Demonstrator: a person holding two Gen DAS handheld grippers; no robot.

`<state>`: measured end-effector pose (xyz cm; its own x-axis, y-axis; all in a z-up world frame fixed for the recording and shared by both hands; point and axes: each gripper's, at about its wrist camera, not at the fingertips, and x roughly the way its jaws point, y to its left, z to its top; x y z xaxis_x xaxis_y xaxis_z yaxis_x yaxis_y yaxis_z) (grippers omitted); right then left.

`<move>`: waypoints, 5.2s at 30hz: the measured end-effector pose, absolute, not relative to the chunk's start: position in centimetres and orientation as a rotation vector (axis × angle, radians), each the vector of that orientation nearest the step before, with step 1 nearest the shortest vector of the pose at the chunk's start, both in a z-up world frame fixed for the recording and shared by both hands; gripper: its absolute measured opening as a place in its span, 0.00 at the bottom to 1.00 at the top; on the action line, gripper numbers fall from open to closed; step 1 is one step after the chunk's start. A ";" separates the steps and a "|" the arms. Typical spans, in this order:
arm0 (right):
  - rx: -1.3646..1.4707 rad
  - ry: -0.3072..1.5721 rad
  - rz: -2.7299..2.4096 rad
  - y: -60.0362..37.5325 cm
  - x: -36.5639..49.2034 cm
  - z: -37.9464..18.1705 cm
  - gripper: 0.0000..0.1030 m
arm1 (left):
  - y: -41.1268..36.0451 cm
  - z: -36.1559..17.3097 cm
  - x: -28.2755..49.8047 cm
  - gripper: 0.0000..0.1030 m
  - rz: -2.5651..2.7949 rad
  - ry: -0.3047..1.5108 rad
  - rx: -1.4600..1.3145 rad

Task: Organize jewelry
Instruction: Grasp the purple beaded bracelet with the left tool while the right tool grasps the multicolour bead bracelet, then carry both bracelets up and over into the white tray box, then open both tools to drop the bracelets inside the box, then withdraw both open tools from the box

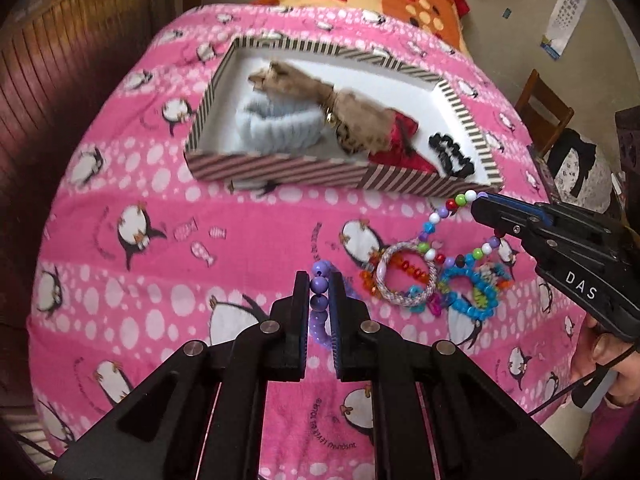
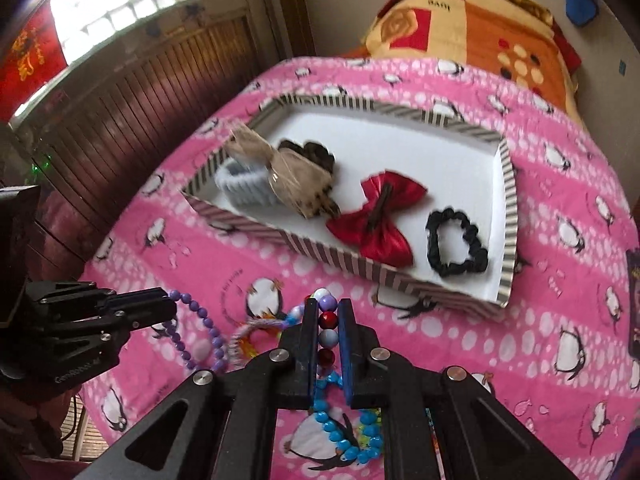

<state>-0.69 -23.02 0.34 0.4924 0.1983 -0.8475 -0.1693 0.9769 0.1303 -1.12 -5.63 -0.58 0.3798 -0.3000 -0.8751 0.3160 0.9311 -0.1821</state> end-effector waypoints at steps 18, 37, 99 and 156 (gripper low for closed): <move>-0.022 0.982 0.180 -23.4 1.9 3.9 0.08 | -6.3 2.9 1.7 0.08 -0.377 1.036 0.075; -0.039 0.958 0.150 -26.4 7.5 5.3 0.08 | -10.9 7.2 8.2 0.08 -0.377 0.926 0.141; 0.136 1.035 0.057 -28.8 7.7 1.5 0.39 | -11.6 1.7 9.5 0.43 -0.215 1.002 0.113; 0.110 1.032 0.076 -20.7 -6.8 1.7 0.41 | -6.1 2.3 -6.1 0.43 -0.223 0.913 0.154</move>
